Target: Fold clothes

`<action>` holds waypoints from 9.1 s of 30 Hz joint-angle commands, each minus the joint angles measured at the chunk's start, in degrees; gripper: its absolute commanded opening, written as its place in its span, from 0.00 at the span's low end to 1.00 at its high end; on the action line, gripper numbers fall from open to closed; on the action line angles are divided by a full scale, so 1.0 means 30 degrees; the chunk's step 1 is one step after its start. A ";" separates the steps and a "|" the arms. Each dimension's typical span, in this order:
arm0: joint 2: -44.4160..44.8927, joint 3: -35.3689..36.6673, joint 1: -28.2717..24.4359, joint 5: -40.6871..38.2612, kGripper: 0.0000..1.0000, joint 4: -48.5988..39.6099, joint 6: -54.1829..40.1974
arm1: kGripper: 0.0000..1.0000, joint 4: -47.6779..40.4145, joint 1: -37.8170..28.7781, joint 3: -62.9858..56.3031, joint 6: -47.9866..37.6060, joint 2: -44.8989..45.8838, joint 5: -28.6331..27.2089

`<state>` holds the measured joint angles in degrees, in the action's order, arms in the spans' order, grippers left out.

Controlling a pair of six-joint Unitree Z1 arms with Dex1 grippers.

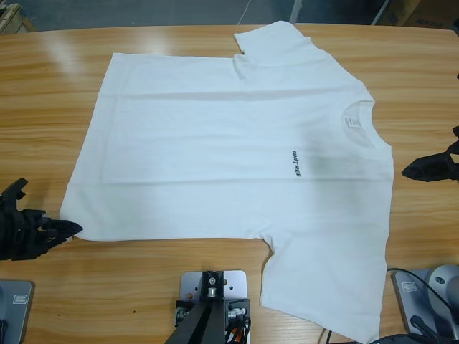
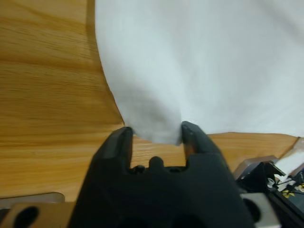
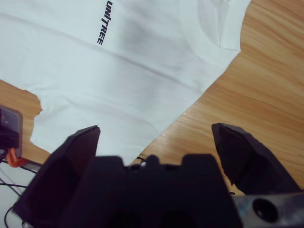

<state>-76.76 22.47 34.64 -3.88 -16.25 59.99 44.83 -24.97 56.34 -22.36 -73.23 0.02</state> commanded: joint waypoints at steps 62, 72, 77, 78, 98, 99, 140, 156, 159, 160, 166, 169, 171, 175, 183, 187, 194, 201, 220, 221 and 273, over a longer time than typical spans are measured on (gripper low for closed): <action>0.2576 -0.0460 0.0230 0.0062 0.00 -0.0412 -0.0135 | 0.84 -0.9243 -0.1053 -0.9821 -1.1582 -0.1525 0.8459; 0.2301 -0.0373 0.0230 0.0062 0.00 -0.0412 -0.0164 | 0.84 -0.8798 -0.4328 -1.0389 -1.1793 -0.3862 0.8283; 0.2225 -0.0402 0.0230 0.0062 0.00 -0.0395 -0.0193 | 0.85 -0.7772 -0.5260 -1.0319 -1.2039 -0.3523 0.7041; 0.2225 -0.0402 0.0230 0.0062 0.00 -0.0407 -0.0199 | 0.85 -0.7520 -0.5605 -1.0260 -1.2490 -0.3153 0.6326; 0.2119 -0.0402 0.0230 0.0062 0.00 -0.0383 -0.0252 | 0.76 -0.7796 -0.6807 -0.9815 -1.4342 -0.5122 0.6414; 0.2119 -0.0402 0.0230 0.0062 0.00 -0.0383 -0.0252 | 0.76 -0.7796 -0.6824 -0.9815 -1.4360 -0.5105 0.6438; 0.2061 -0.0460 0.0230 0.0062 0.00 -0.0377 -0.0281 | 0.00 -0.9231 -0.6883 -1.0401 -1.4371 -0.5005 0.5676; 0.3988 0.0430 0.0230 0.0549 0.00 -0.1584 -0.0269 | 0.00 -0.8745 -0.6883 -1.0225 -1.4313 -0.3048 0.5113; 0.4533 0.0764 0.0230 0.0836 0.00 -0.2006 -0.0293 | 0.00 -0.7678 -0.6883 -0.9522 -1.4160 -0.1923 0.5026; 0.4615 0.0799 0.0230 0.0859 0.00 -0.2071 -0.0310 | 0.00 -0.7321 -0.6883 -0.9246 -1.4096 -0.1653 0.4949; 0.4557 0.0770 0.0230 0.0871 0.00 -0.2123 -0.0422 | 0.00 -0.6208 -0.6883 -0.8274 -1.3645 -0.0997 0.4469; 0.4492 0.0770 0.0230 0.0871 0.00 -0.2141 -0.0428 | 0.00 -0.5868 -0.6877 -0.8075 -1.3393 -0.0903 0.4352; 0.4522 0.0817 0.0230 0.0877 0.00 -0.2141 -0.0457 | 0.00 -0.5587 -0.6830 -0.7957 -1.3235 -0.0698 0.4264; 0.4645 0.1010 0.0189 0.0853 0.00 -0.2252 -0.0539 | 0.00 -0.4930 -0.5699 -0.7641 -1.2479 0.0022 0.4065; 0.4569 0.1063 0.0019 0.0865 0.00 -0.2258 -0.0721 | 0.00 -0.4280 -0.3566 -0.6733 -1.0733 0.0233 0.4123; 0.4445 0.1069 -0.0063 0.0871 0.00 -0.2258 -0.0750 | 0.00 -0.3946 -0.2594 -0.6616 -1.0047 0.0532 0.4135; 0.4293 0.1098 -0.0484 0.0871 0.00 -0.2264 -0.0773 | 0.00 -0.3559 -0.1398 -0.6563 -0.9356 0.0796 0.4211; 0.4287 0.1151 -0.0813 0.0865 0.00 -0.2287 -0.0838 | 0.00 -0.3155 -0.0320 -0.6258 -0.8606 0.1071 0.4270; 0.3731 0.2586 -0.2453 0.0830 0.00 -0.2826 -0.2250 | 0.00 -0.1965 0.2076 -0.3580 -0.5916 0.0046 0.4346; 0.3637 0.2792 -0.2611 0.0801 0.00 -0.2926 -0.2420 | 0.00 -0.1936 0.2193 -0.3434 -0.5764 -0.0101 0.4358; -0.1672 0.7274 -0.5834 -0.0143 0.00 -0.3459 -0.7201 | 0.00 -0.0969 0.5785 0.1957 -0.0953 -0.6030 0.4656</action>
<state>-77.99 42.89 18.35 -3.54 -26.08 40.13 40.51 -9.45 60.24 -26.79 -88.11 13.79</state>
